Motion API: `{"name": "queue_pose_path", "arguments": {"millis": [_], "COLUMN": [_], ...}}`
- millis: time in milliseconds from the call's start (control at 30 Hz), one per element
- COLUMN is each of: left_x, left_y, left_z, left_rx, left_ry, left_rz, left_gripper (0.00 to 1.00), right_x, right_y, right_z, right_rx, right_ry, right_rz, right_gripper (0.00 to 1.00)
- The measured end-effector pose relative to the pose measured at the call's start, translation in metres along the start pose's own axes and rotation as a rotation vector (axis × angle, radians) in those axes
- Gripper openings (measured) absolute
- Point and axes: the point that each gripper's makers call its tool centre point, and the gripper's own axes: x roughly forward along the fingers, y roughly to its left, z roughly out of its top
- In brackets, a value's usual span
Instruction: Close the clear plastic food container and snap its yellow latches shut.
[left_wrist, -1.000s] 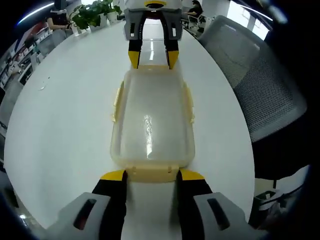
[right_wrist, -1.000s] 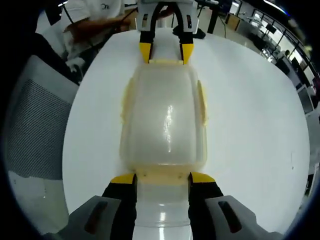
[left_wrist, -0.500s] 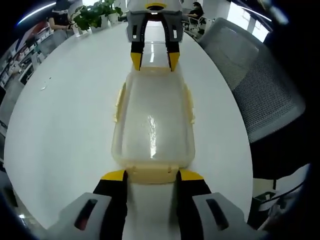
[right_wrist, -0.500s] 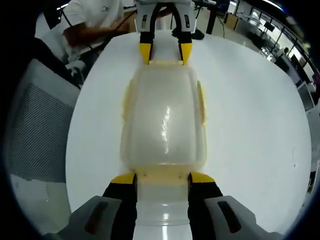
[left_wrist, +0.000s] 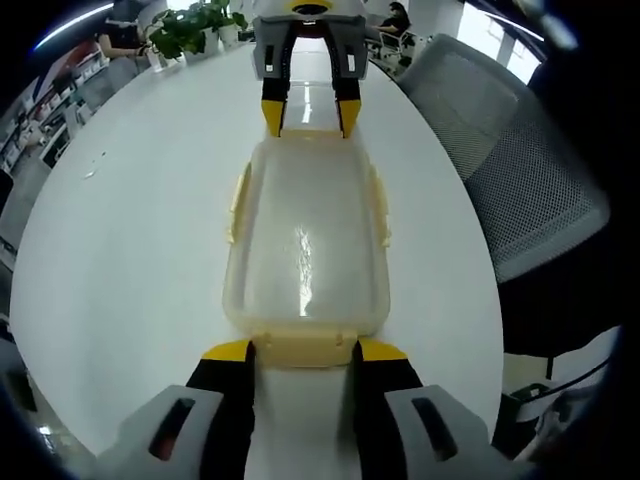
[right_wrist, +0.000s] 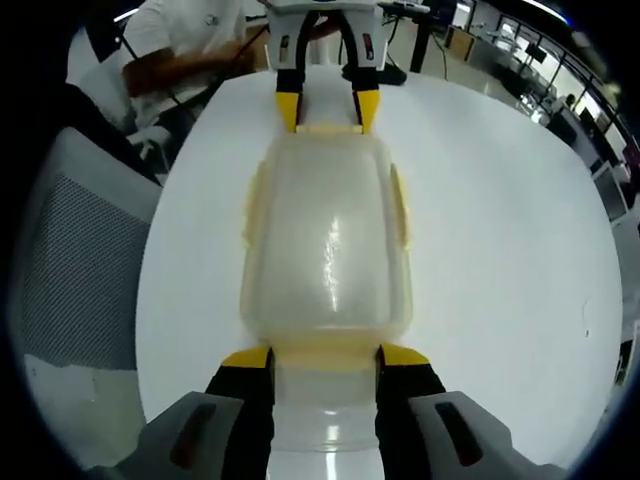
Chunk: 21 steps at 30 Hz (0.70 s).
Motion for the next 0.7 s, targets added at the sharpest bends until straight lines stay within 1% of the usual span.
{"name": "queue_pose_path", "arguments": {"millis": [167,367,700], "left_x": [-0.002,-0.009,-0.017], "left_y": [-0.001,-0.001,-0.005], "left_z": [0.001,0.003,0.009], "left_rx": [-0.006,-0.022,-0.019], "left_ry": [0.002,-0.001,0.014], "left_rz": [0.002,0.001,0.025], "left_gripper": [0.37,0.37,0.37], "right_x": [-0.005,-0.011,-0.021], "right_y": [0.0,-0.002,0.001], "right_z": [0.002,0.006,0.008], "right_rx": [-0.011,-0.02,-0.027], "right_ry": [0.001,-0.008,-0.026], "right_rz": [0.004,0.0,-0.006], "right_gripper": [0.38,0.38,0.38]}}
